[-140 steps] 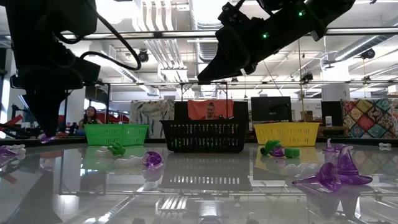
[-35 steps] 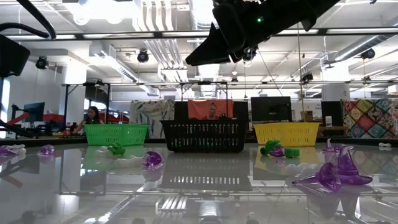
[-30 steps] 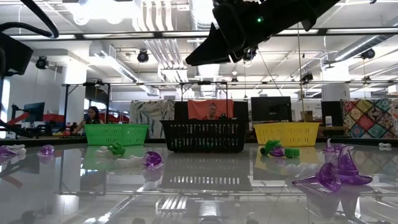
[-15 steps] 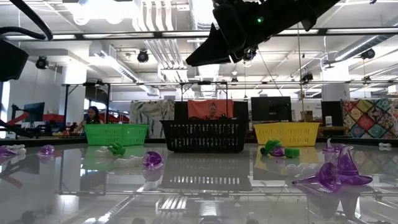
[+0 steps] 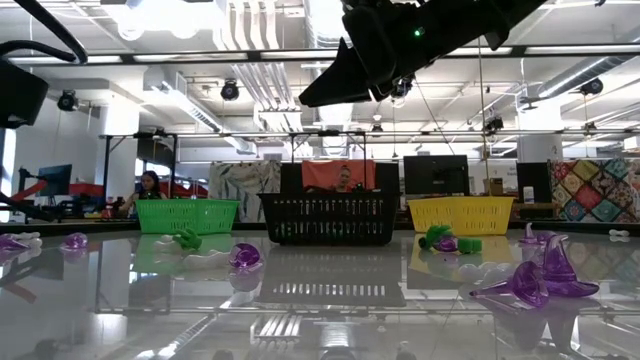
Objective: Sort Halloween decoration
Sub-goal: Put the white bone toy into the yellow bin
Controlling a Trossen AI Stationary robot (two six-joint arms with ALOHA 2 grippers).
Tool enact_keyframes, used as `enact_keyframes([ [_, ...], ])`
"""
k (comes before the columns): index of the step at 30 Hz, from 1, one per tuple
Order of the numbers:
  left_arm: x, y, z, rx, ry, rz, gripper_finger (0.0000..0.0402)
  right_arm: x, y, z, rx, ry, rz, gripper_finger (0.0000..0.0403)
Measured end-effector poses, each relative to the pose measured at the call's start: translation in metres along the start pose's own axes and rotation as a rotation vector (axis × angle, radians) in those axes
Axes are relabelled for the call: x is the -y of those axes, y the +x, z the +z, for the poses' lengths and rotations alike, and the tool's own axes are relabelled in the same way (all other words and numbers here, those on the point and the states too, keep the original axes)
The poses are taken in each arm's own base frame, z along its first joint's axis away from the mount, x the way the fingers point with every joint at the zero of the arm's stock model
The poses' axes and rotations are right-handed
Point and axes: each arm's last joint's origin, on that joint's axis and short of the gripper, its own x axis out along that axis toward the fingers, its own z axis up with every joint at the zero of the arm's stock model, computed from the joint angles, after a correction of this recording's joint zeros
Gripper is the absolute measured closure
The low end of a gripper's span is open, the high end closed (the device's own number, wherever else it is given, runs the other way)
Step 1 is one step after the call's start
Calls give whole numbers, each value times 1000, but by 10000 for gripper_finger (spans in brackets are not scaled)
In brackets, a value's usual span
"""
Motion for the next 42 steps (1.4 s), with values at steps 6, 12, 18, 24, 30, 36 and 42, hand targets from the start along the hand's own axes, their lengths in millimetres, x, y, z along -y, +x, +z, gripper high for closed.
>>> enact_keyframes([
  [6, 0, 0, 2, 68, 80, -14, 401, 0, 0, 0, 0, 0, 0, 272],
  [12, 0, 0, 3, 81, 100, -19, 401, 0, 0, 0, 0, 0, 0, 266],
  [18, 3, -16, 2, 37, 23, 37, 401, 0, 0, 0, 0, 0, 0, 270],
  [24, 4, -34, 1, 53, -35, 68, 378, 0, 0, 0, 1, -1, 0, 272],
  [30, 6, -25, -7, 30, -67, -10, 318, 0, 0, 0, 4, 9, -1, 268],
  [36, 5, -16, -8, 40, -79, 11, 286, 0, 0, 1, 7, 11, -1, 273],
  [42, 10, 0, -12, 51, -56, 32, 295, 1, 0, 8, 22, 14, -2, 269],
])
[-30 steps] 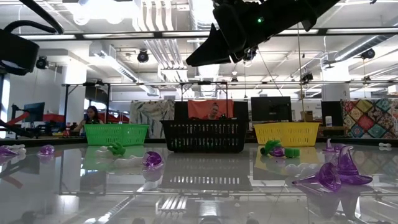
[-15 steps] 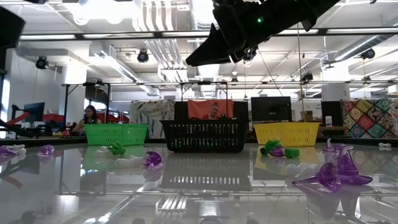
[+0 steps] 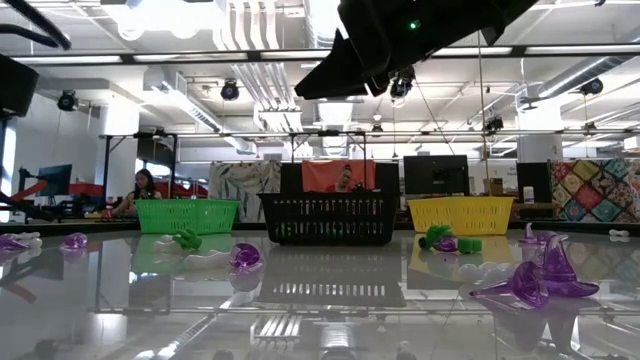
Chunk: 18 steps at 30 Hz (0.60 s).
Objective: Sort Halloween decoration
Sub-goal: Put the white bone toy into the yellow bin
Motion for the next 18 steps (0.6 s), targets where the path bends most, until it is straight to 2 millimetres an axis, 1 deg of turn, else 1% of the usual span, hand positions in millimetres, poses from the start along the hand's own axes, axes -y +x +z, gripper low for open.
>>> enact_keyframes([
  [5, 2, 2, -1, 0, 2, -2, 328, 0, 0, 2, 5, -2, -1, 270],
  [10, 2, 3, -1, -2, 9, -3, 389, 0, 0, 5, 12, -5, -1, 273],
  [15, 2, 1, 0, 19, 39, -18, 396, 0, 0, 4, 5, -8, -1, 268],
  [18, 1, -8, 4, 73, 75, -68, 399, 0, 0, 1, -22, -22, 2, 270],
])
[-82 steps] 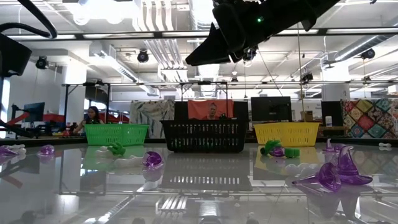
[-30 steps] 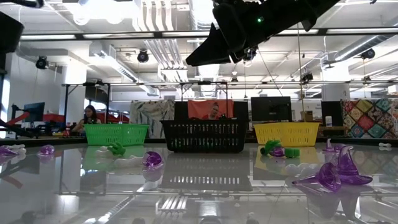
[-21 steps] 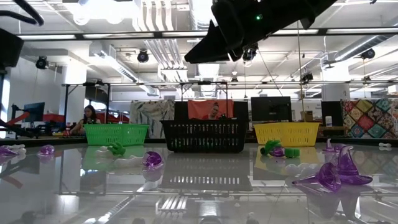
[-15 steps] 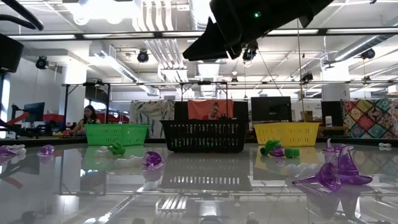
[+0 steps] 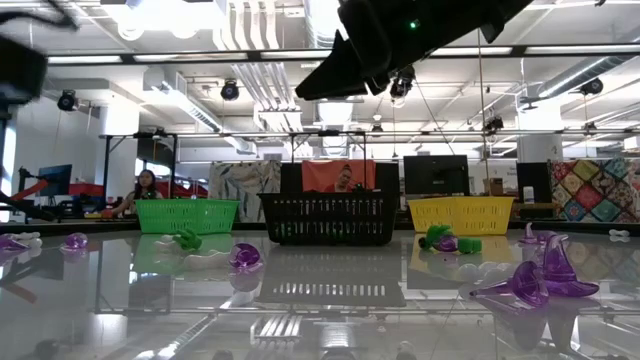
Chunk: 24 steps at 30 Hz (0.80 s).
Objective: Sort Halloween decoration
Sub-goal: Put the white bone toy into the yellow bin
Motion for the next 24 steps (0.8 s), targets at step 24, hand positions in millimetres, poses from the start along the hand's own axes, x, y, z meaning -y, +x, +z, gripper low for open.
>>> enact_keyframes([
  [24, -14, -186, 87, 1133, 933, -629, 402, -20, -2, 12, 168, 97, 450, 265],
])
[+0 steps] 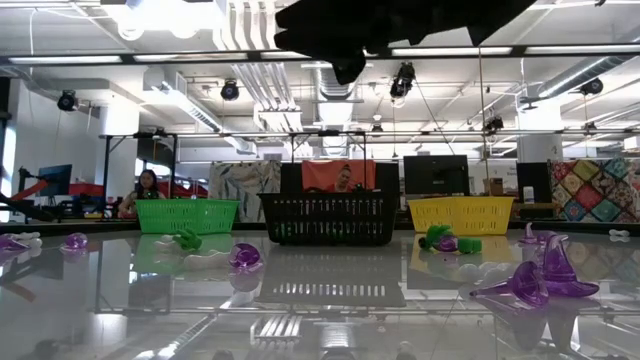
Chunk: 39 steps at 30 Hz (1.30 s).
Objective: Sort Halloween decoration
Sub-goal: Put the white bone toy into the yellow bin
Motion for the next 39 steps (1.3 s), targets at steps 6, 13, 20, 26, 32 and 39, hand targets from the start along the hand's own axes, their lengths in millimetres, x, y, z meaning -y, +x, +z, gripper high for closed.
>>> enact_keyframes([
  [6, -25, 13, -20, 177, 162, -85, 402, -5, 0, -2, -20, -35, 13, 267],
  [13, -55, 21, -83, 379, -80, -113, 401, -6, 0, 0, -3, -31, -48, 275],
  [20, -62, 23, -114, 479, -176, -68, 401, -1, 0, 8, 91, -14, -193, 268],
  [26, -61, 38, -123, 430, -178, -51, 401, -2, -1, 17, 182, -47, -152, 253],
  [32, -57, 53, -121, 414, -169, -40, 401, -3, -1, 20, 222, -73, -139, 242],
  [39, -56, 63, -118, 405, -165, -27, 401, -5, -1, 22, 238, -83, -66, 241],
])
